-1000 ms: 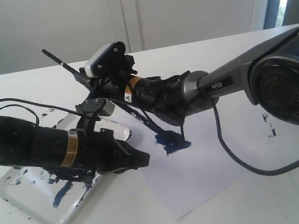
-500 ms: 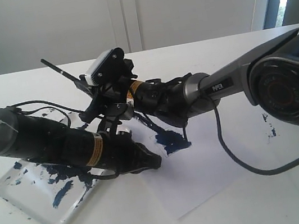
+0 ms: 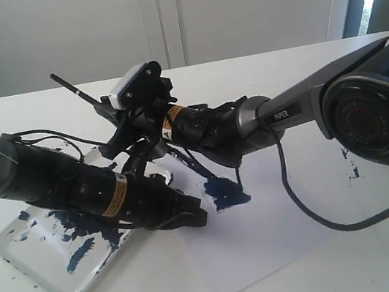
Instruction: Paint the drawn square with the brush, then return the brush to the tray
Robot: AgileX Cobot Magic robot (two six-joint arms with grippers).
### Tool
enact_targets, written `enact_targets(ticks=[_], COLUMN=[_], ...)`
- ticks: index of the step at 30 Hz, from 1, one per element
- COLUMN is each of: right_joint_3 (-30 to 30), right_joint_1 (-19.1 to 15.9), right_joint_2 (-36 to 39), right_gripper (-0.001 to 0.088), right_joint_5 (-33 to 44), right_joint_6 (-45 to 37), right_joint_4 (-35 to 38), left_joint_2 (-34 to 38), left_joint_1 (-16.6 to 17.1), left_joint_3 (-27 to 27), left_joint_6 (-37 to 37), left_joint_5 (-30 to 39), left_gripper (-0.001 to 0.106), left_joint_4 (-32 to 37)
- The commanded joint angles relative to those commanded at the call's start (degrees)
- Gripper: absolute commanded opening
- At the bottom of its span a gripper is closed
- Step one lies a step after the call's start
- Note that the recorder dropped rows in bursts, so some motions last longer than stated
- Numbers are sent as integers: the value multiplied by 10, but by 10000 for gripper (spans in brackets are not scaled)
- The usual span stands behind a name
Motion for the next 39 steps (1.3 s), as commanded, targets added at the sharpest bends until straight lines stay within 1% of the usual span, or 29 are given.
enact_targets(ticks=[6,8,10,11,12,18,19,21,24,26,30,31,32,36,39], right_joint_3=[1,3,3,3,3,4,14,35,63,69,69,69,69,70,73], right_joint_1=[0,1,2,2,2,1,1,0,0,-1,-13,-15,-15,-15,-17], right_joint_2=[14,19,19,19,19,19,19,19,19,19,14,11,2,-18,-24], right_gripper=[0,0,0,0,0,0,0,0,0,0,0,0,0,0,0], right_joint_5=[-3,-20,-25,-17,13,82,83,63,21,19,61,72,99,161,177], right_joint_6=[4,20,22,22,22,-8,-14,-15,-14,-10,67,69,69,55,40], right_joint_4=[2,-20,-27,-26,-24,-28,-28,-28,-23,-12,-3,-4,-6,-36,-40], left_joint_2=[-2,-2,-2,-2,-2,-2,-2,-4,-14,-15,-15,-15,-15,-15,-15], left_joint_1=[50,67,78,83,86,87,87,87,87,87,87,87,87,87,87], left_joint_3=[37,45,46,46,46,46,46,46,46,46,46,46,46,46,46], left_joint_6=[9,12,14,14,14,18,22,57,58,58,54,54,54,52,52], left_joint_5=[-3,-6,-11,-13,-16,-15,-15,-28,-29,-29,-29,-29,-29,-29,-34], left_gripper=[49,49,49,49,49,49,49,49,49,49,49,49,49,49,49], left_joint_4=[0,0,0,0,0,0,0,0,0,0,0,0,0,0,0])
